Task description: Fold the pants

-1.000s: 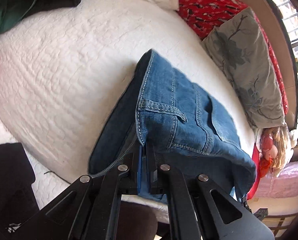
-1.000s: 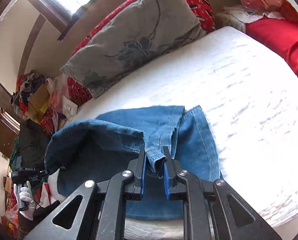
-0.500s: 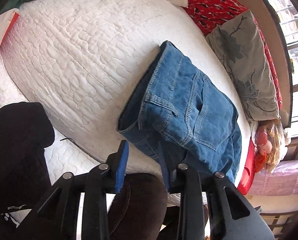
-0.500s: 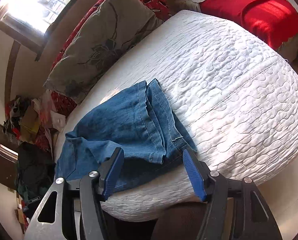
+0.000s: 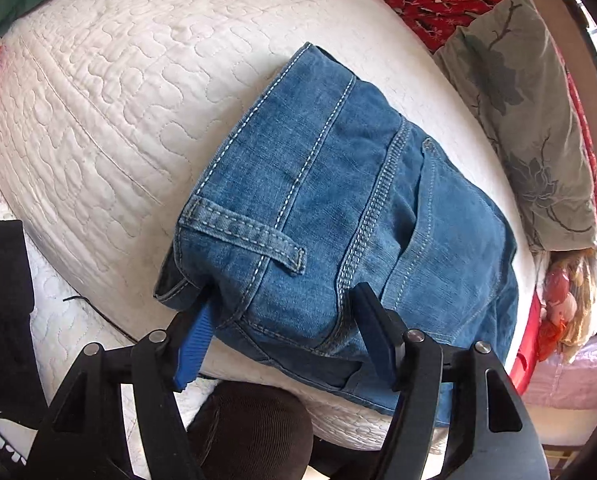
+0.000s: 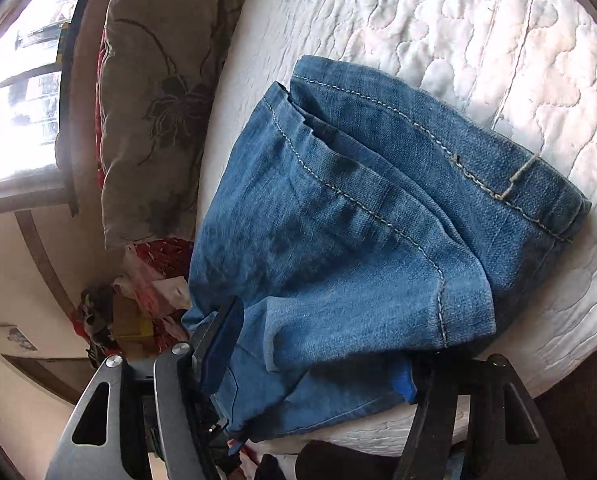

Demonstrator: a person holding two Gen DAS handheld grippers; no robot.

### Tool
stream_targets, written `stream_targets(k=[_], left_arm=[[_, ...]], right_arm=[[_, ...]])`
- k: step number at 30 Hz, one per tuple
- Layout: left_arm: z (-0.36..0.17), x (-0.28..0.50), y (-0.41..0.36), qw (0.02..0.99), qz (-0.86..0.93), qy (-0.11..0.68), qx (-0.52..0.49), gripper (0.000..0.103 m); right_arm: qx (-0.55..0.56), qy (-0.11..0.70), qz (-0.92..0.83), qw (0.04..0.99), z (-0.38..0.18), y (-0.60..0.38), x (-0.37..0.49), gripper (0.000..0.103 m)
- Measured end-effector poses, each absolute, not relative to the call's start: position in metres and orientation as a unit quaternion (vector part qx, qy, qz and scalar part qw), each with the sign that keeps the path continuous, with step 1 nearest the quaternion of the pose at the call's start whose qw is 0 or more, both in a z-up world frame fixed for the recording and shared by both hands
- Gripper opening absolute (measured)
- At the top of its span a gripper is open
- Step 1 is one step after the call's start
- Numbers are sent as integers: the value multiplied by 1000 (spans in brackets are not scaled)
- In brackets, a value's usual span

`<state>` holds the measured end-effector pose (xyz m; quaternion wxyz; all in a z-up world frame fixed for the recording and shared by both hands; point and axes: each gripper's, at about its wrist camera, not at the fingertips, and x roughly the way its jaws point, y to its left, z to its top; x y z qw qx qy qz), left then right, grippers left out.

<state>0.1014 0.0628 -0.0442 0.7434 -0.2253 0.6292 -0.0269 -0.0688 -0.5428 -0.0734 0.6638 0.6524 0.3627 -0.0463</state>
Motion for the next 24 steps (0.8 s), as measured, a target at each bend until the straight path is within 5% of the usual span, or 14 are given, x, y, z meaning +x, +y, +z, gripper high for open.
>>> stream_targets(k=[1,3,5,8,15,21,24], left_arm=[[-46,107,61,738,-22,638,-218,40],[-39,116,59,729,-28,647,-223,20],[-16,113,62,737,-47,630,-239,14],[3,98,66,759,-76,604,-231,14],[-76,73,80,689,-48,680,-244,15],[-68,72,82,700,-53,677,-221,15],[-73,75,66,705,-39,682,-191,23]], right_arm=[[655,359,-42,663,-74,-546,-65,19],[645,336,-34,685,-57,-561,-59,8],[622,287,-10,729,-17,-575,-63,4],[547,269,-2,793,27,-587,-80,4],[550,364,-65,749,-57,-583,-128,5],[517,364,-68,771,-57,-579,-138,5],[469,409,-87,778,-61,-572,-128,6]])
